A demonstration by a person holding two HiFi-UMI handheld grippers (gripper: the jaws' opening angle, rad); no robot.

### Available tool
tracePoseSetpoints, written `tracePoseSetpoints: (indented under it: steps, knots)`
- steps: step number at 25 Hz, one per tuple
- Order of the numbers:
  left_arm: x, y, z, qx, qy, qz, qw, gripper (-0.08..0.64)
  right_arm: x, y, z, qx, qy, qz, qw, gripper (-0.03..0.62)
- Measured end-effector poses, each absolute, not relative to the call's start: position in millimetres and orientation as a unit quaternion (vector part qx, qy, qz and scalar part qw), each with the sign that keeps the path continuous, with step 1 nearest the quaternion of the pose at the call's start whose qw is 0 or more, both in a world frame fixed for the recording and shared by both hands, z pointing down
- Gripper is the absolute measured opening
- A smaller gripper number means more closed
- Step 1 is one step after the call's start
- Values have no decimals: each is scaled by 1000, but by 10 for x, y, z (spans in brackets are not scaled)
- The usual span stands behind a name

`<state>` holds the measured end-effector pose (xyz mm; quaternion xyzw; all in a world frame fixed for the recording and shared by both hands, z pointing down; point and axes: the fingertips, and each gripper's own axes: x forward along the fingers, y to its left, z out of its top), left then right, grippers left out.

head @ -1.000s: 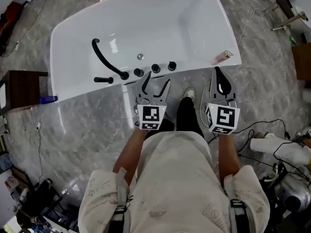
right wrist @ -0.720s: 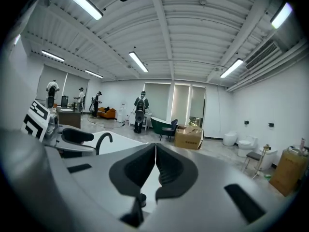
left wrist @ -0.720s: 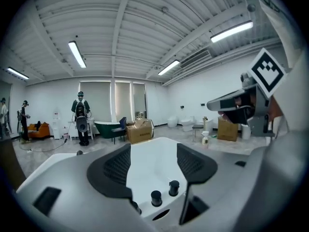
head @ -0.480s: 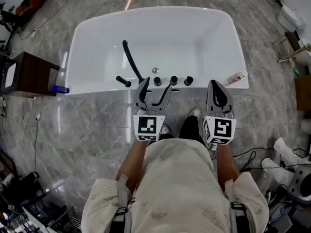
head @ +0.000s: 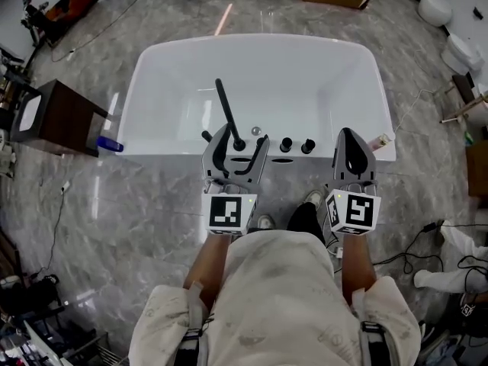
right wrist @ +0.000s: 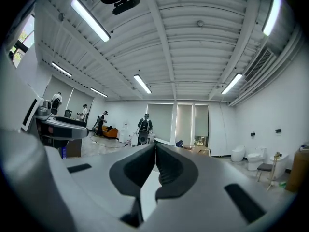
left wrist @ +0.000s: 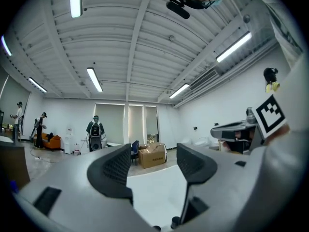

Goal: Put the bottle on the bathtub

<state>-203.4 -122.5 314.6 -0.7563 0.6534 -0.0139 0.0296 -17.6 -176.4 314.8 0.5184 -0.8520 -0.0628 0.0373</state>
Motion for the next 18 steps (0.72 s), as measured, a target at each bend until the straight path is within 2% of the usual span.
tracePoseSetpoints:
  steps: [10,16,18]
  knots:
    - [-2064,-1208,2925,-756,653,13,35,280,-188,-1725,3065,523,-849,-71,29,-9]
    - [-2064,-1198,2994,-753,658,6,25,230,-128,-1676,3071,531,-844,-69,30,-9]
    - [-2051,-1221,3024,-752,659,0,22,185,-99,-1669,3078,534,-842,-68,30,-9]
